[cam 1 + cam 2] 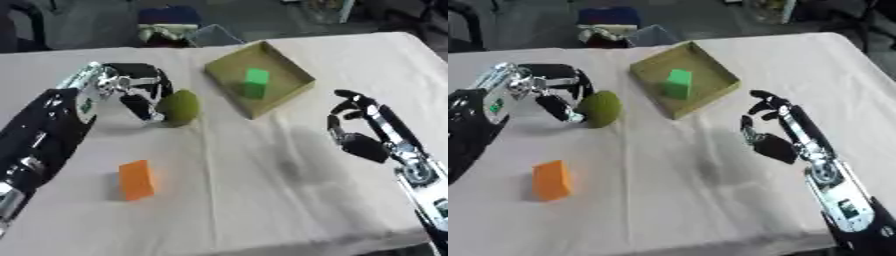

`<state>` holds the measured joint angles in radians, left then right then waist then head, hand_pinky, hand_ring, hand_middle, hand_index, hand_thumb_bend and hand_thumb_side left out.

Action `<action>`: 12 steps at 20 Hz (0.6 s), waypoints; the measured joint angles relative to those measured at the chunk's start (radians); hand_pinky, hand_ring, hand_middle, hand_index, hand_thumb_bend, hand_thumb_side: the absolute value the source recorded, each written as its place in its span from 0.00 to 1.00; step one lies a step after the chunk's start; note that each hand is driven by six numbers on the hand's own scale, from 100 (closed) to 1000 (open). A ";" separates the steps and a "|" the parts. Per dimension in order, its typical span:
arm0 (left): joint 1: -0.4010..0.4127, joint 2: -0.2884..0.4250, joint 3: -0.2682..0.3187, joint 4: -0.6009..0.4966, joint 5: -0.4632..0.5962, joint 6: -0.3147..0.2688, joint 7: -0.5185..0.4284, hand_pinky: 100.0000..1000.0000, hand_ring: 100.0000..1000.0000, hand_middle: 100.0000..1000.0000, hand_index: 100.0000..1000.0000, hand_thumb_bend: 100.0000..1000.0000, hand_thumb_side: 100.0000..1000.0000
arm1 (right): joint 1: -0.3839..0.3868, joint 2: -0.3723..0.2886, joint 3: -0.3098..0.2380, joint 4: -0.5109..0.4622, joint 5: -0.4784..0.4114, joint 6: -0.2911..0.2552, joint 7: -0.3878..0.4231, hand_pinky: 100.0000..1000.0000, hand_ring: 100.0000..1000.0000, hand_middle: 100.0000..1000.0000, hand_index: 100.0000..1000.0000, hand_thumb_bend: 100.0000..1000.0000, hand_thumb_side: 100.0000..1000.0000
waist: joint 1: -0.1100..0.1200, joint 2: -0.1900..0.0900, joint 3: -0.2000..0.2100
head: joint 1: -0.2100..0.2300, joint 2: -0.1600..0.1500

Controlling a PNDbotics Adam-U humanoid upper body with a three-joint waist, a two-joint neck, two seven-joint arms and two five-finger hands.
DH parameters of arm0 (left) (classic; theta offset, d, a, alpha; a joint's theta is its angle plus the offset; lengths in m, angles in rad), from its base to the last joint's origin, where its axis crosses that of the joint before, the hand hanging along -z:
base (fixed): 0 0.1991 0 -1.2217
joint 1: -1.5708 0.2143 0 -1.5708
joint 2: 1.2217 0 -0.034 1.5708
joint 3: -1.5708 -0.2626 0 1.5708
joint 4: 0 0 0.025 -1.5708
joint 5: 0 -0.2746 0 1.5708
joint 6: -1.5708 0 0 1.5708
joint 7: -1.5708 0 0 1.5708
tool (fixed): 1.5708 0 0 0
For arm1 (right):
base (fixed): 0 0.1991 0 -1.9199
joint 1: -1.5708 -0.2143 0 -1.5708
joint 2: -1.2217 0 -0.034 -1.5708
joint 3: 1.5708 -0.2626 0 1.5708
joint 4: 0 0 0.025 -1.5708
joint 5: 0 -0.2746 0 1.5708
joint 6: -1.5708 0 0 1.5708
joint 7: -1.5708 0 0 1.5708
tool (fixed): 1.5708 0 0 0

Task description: Pick up objects on the table and place them in the box.

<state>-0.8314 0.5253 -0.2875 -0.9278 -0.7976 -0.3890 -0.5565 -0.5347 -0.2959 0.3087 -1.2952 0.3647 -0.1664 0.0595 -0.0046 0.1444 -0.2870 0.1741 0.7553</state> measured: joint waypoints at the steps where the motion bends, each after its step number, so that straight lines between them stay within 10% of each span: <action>1: 0.000 0.000 0.000 0.001 0.010 -0.004 0.008 0.57 0.43 0.43 0.57 0.10 0.25 | 0.000 0.000 0.000 0.000 0.000 0.000 0.000 0.73 0.80 0.60 0.92 0.00 0.41 | 0.000 0.000 0.000 | 0.000 0.000; 12: -0.015 -0.018 0.032 -0.017 0.076 0.072 0.355 0.49 0.29 0.30 0.44 0.00 0.17 | 0.004 0.001 0.000 0.000 0.000 -0.001 0.000 0.73 0.80 0.60 0.92 0.00 0.42 | -0.004 0.000 -0.003 | 0.000 0.000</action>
<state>-0.8469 0.5071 -0.2556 -0.9450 -0.7216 -0.3168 -0.2010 -0.5306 -0.2953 0.3087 -1.2953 0.3645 -0.1679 0.0591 -0.0082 0.1445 -0.2904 0.1744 0.7553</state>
